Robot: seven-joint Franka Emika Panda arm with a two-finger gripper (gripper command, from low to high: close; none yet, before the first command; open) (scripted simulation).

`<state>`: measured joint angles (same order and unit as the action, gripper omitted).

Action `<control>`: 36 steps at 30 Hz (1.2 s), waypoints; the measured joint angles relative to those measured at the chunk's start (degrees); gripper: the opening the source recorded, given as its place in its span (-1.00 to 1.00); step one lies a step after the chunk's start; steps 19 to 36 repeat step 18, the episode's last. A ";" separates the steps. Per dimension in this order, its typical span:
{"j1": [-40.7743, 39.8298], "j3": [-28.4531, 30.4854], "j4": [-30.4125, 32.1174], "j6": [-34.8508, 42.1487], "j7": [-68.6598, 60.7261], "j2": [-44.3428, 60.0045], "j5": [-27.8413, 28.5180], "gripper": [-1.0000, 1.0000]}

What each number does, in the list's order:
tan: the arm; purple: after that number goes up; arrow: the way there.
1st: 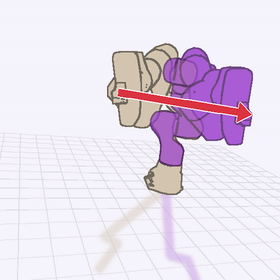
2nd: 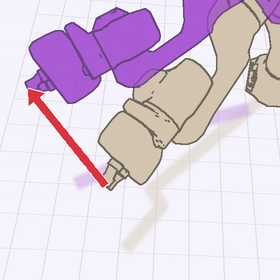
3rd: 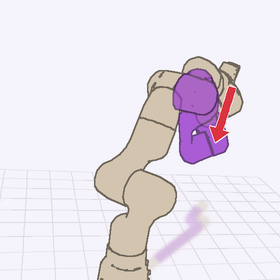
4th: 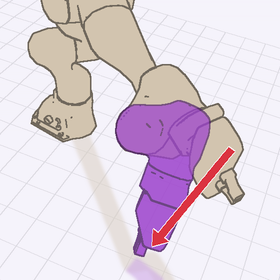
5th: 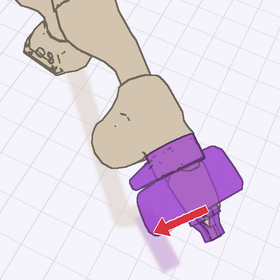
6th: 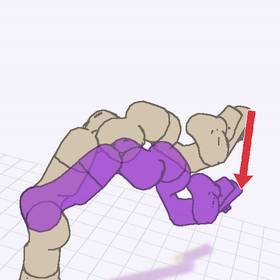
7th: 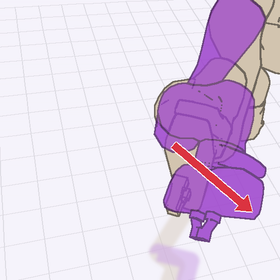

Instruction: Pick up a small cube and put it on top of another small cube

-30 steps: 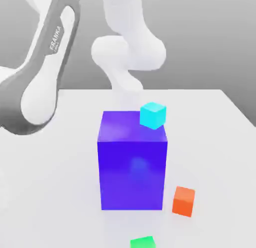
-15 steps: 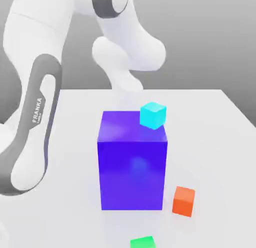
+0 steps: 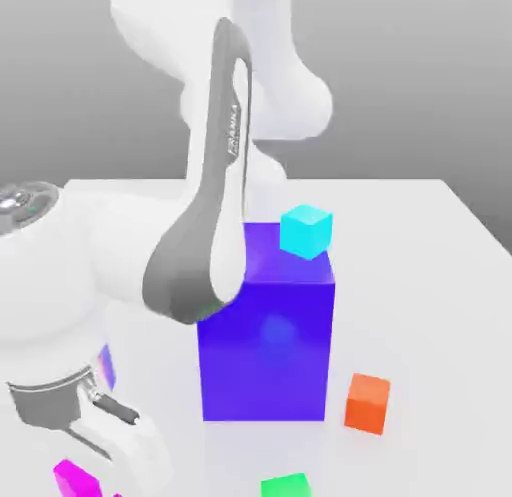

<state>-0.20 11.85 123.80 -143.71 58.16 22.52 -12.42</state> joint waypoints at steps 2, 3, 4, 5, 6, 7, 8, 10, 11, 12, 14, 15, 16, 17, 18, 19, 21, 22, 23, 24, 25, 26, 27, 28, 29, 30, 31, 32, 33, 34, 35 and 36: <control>2.78 -0.21 1.42 -0.20 4.12 -1.53 0.86 -1.00; 4.22 -0.27 2.14 -0.33 6.21 -2.30 1.35 -1.00; 5.61 -0.37 2.86 -0.46 8.39 -3.09 1.95 -1.00; 6.99 -0.48 3.58 -0.61 10.62 -3.89 2.61 -1.00; 8.37 -0.59 4.31 -0.77 12.89 -4.69 3.35 -1.00; 9.76 -0.69 5.05 -0.94 15.21 -5.50 4.14 -1.00; 11.13 -0.80 5.78 -1.12 17.57 -6.31 5.01 -1.00; 13.71 -1.04 7.18 -1.65 22.17 -7.66 6.77 -1.00; 14.19 -1.26 7.43 -2.77 22.99 -6.91 6.81 -1.00; 14.31 -1.53 7.49 -4.28 23.14 -5.51 6.44 -1.00; 13.98 -2.37 7.37 -7.78 22.61 -1.87 5.28 -1.00; 13.78 -2.73 7.31 -9.06 22.35 -0.50 4.86 1.00; 13.78 -2.73 7.31 -9.06 22.35 -0.50 4.86 1.00; 13.78 -2.73 7.31 -9.06 22.35 -0.50 4.86 1.00; 13.78 -2.73 7.31 -9.06 22.35 -0.50 4.86 1.00; 13.78 -2.73 7.31 -9.06 22.35 -0.50 4.86 1.00; 13.78 -2.73 7.31 -9.06 22.35 -0.50 4.86 1.00; 13.78 -2.73 7.31 -9.06 22.35 -0.50 4.86 1.00; 13.78 -2.73 7.31 -9.06 22.35 -0.50 4.86 1.00; 13.78 -2.73 7.31 -9.06 22.35 -0.50 4.86 1.00; 13.78 -2.73 7.31 -9.06 22.35 -0.50 4.86 1.00; 13.78 -2.73 7.31 -9.06 22.35 -0.50 4.86 1.00; 13.78 -2.73 7.31 -9.06 22.35 -0.50 4.86 1.00; 13.78 -2.73 7.31 -9.06 22.35 -0.50 4.86 1.00; 13.78 -2.73 7.31 -9.06 22.35 -0.50 4.86 1.00; 13.78 -2.73 7.31 -9.06 22.35 -0.50 4.86 1.00; 13.78 -2.73 7.31 -9.06 22.35 -0.50 4.86 1.00; 13.78 -2.73 7.31 -9.06 22.35 -0.50 4.86 1.00; 13.78 -2.73 7.31 -9.06 22.35 -0.50 4.86 1.00; 13.78 -2.73 7.31 -9.06 22.35 -0.50 4.86 1.00; 13.78 -2.73 7.31 -9.06 22.35 -0.50 4.86 1.00; 13.78 -2.73 7.31 -9.06 22.35 -0.50 4.86 1.00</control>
